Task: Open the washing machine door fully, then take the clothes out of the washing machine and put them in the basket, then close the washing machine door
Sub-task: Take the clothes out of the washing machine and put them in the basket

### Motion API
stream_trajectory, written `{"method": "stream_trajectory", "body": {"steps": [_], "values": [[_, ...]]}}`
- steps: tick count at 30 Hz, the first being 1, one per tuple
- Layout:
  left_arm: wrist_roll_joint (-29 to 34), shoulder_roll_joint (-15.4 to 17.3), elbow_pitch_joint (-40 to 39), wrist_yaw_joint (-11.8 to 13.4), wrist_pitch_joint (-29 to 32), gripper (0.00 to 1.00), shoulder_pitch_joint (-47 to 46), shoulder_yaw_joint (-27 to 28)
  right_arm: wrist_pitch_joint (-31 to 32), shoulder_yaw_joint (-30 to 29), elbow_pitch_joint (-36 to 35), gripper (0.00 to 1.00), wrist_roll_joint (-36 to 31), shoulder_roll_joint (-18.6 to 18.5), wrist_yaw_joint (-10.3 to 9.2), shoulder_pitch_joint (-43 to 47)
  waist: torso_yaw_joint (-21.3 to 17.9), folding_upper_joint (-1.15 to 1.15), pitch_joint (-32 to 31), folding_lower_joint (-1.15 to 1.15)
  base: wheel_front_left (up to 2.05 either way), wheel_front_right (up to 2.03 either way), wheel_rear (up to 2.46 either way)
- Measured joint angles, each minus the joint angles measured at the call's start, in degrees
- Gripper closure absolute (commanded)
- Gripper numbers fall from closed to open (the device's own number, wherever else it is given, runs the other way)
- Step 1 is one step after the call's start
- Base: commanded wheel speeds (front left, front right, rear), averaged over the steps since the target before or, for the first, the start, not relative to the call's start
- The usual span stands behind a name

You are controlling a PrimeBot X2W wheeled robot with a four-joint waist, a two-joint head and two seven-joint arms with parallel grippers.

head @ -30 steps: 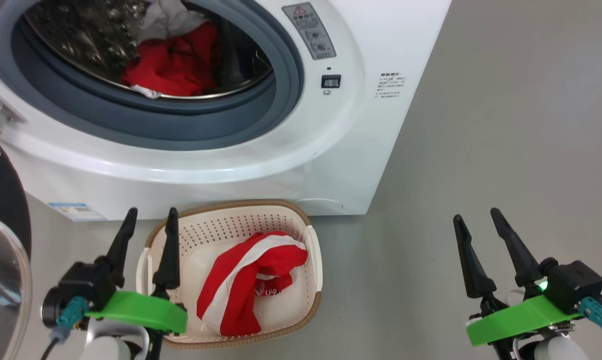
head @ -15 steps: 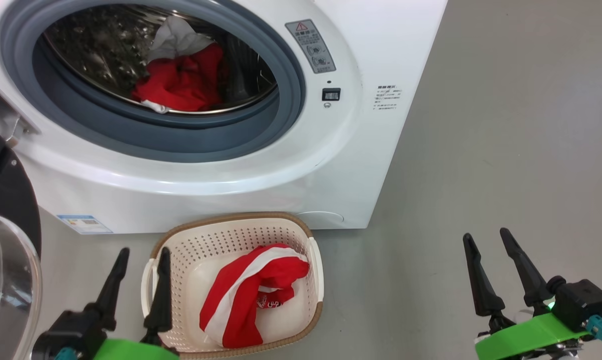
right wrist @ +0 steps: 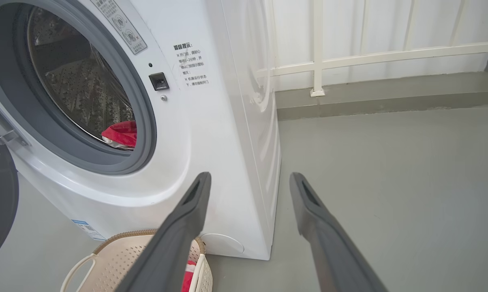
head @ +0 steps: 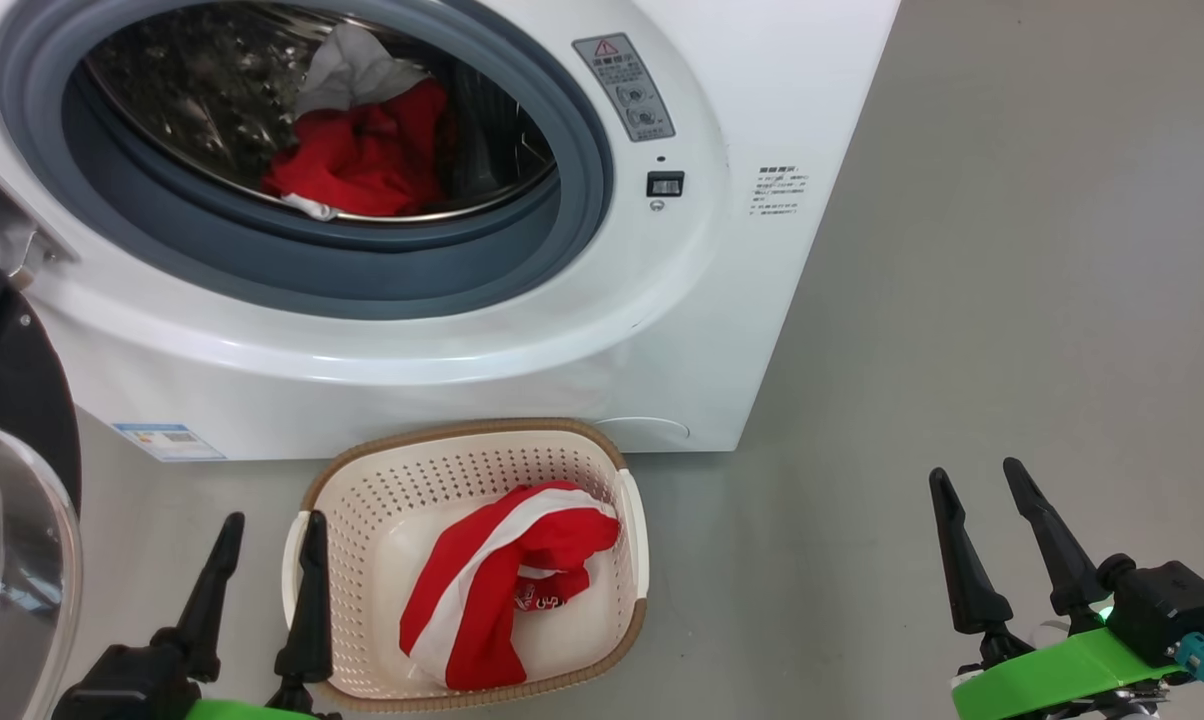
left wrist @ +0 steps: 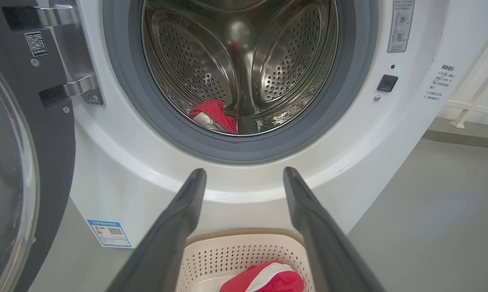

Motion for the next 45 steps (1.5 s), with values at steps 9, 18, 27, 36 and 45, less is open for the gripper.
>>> {"method": "stream_trajectory", "body": {"steps": [9,18,27,36,45], "values": [[-0.2,0.0,0.2,0.0,0.0,0.0,-0.3,-0.1,0.0,0.0,-0.2,0.0,0.0,0.1,0.0,-0.1,0.2,0.0,1.0,0.0,0.0,0.0,0.0],[2.6,0.0,3.7,0.3,0.0,0.0,-9.6,-2.1,0.0,0.0,-0.5,0.0,0.0,0.2,0.0,-1.7,0.4,0.0,4.3,0.0,0.0,0.0,0.0],[8.1,0.0,11.9,1.6,0.0,0.0,-25.4,-2.1,0.0,0.9,-1.0,0.0,0.0,0.4,0.0,-6.5,-0.2,0.0,9.2,0.0,0.0,0.0,0.0],[11.6,1.6,25.0,4.9,0.0,0.0,-41.3,-2.0,0.0,2.1,-1.1,0.0,0.0,0.5,0.0,-9.7,-1.7,0.0,14.3,0.0,0.0,0.0,0.0],[13.6,4.4,39.4,7.3,0.0,0.0,-56.5,-3.1,0.0,2.6,-1.4,0.0,0.7,0.5,0.0,-12.2,-3.9,0.0,18.1,0.0,0.0,0.0,0.0]]}}
